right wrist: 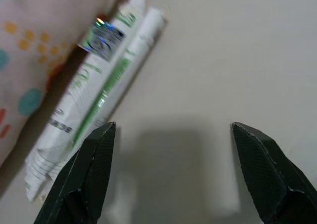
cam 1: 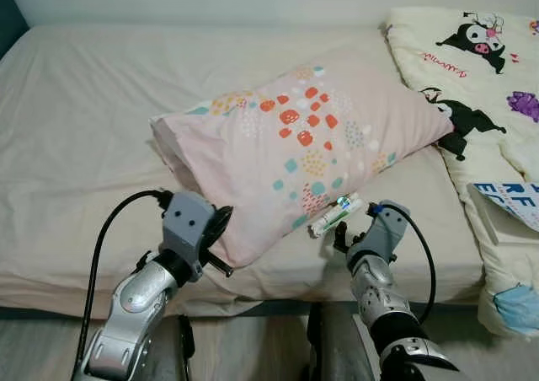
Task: Clean up the room
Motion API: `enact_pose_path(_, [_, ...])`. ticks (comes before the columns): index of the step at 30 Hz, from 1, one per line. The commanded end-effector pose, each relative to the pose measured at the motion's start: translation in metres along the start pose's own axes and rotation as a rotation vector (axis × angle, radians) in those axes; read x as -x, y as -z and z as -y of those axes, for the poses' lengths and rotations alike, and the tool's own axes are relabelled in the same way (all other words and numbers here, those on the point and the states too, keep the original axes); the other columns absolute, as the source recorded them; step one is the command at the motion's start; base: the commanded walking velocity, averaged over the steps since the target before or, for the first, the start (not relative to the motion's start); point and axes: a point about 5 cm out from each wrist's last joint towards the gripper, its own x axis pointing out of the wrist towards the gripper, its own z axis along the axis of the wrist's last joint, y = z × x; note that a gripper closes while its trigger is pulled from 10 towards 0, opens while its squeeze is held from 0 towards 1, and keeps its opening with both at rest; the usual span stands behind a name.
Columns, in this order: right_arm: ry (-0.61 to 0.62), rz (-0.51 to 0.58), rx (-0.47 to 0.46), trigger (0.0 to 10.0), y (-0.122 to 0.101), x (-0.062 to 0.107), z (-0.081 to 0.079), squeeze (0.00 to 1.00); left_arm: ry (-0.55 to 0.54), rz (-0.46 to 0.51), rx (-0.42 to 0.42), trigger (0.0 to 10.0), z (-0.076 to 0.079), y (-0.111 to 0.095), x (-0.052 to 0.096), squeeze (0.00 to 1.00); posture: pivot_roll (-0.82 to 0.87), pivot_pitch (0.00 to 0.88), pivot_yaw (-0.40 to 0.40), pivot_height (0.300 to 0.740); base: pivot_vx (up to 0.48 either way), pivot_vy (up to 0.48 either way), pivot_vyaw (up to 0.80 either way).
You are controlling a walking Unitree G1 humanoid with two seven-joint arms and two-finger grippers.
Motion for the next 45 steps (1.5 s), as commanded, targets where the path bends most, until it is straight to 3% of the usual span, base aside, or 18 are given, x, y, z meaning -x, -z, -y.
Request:
enact_pose_path(1, [0.002,0.004,-0.034,10.0,-0.001,-0.002,0.003,1.0,0.065,-0.023,-0.01,10.0,0.005,0.0,0.004,0.0,0.12,0.312,-0.053,0.564,0.0,0.0,0.0])
enact_pose_path(11, [-0.055,0.009,-0.023,10.0,-0.013,-0.007,-0.006,1.0,0.083,-0.01,-0.027,10.0,0.006,-0.01,0.003,0.0,0.14,0.316,-0.043,0.564,0.0,0.0,0.0])
enact_pose_path(16, [-0.15,-0.021,0.15,10.0,-0.016,-0.009,-0.022,0.97,0.095,-0.008,-0.03,10.0,0.008,-0.014,0.004,0.0,0.15,0.311,-0.041,0.564,0.0,0.0,0.0])
enact_pose_path(17, [-0.15,-0.021,0.15,10.0,-0.016,-0.009,-0.022,0.97,0.095,-0.008,-0.03,10.0,0.008,-0.014,0.004,0.0,0.15,0.311,-0.041,0.564,0.0,0.0,0.0])
enact_pose_path(18, [-0.154,-0.036,0.198,10.0,-0.016,-0.01,-0.023,0.82,0.095,-0.008,-0.031,10.0,0.008,-0.014,0.003,0.0,0.15,0.311,-0.041,0.564,0.0,0.0,0.0])
enact_pose_path(19, [-0.161,-0.051,0.266,10.0,-0.016,-0.01,-0.026,0.0,0.093,-0.01,-0.033,10.0,0.008,-0.014,0.003,0.0,0.15,0.309,-0.041,0.564,0.0,0.0,0.0])
enact_pose_path(25, [-0.176,-0.064,0.319,10.0,-0.017,-0.011,-0.029,0.0,0.093,-0.013,-0.033,10.0,0.007,-0.014,0.003,0.0,0.15,0.31,-0.04,0.564,0.0,0.0,0.0])
enact_pose_path(27, [-0.188,-0.079,0.37,10.0,-0.016,-0.011,-0.031,0.0,0.097,-0.017,-0.032,10.0,0.008,-0.013,0.003,0.0,0.15,0.312,-0.041,0.564,0.0,0.0,0.0])
enact_pose_path(29, [-0.211,-0.103,0.5,10.0,-0.017,-0.011,-0.033,0.0,0.111,-0.02,-0.023,10.0,0.01,-0.013,0.002,0.0,0.15,0.313,-0.043,0.564,0.0,0.0,0.0])
enact_pose_path(43, [-0.153,-0.117,0.591,10.0,-0.023,-0.015,-0.016,0.0,0.145,-0.019,-0.019,10.0,0.014,-0.013,-0.001,0.0,0.15,0.316,-0.038,0.564,0.0,0.0,0.0])
enact_pose_path(44, [-0.152,-0.118,0.591,8.9,-0.023,-0.015,-0.015,0.0,0.152,-0.019,-0.021,10.0,0.015,-0.013,-0.001,0.0,0.15,0.316,-0.039,0.564,0.0,0.0,0.0])
enact_pose_path(45, [-0.152,-0.118,0.591,8.9,-0.023,-0.015,-0.015,0.0,0.152,-0.019,-0.021,10.0,0.015,-0.013,-0.001,0.0,0.15,0.316,-0.039,0.564,0.0,0.0,0.0])
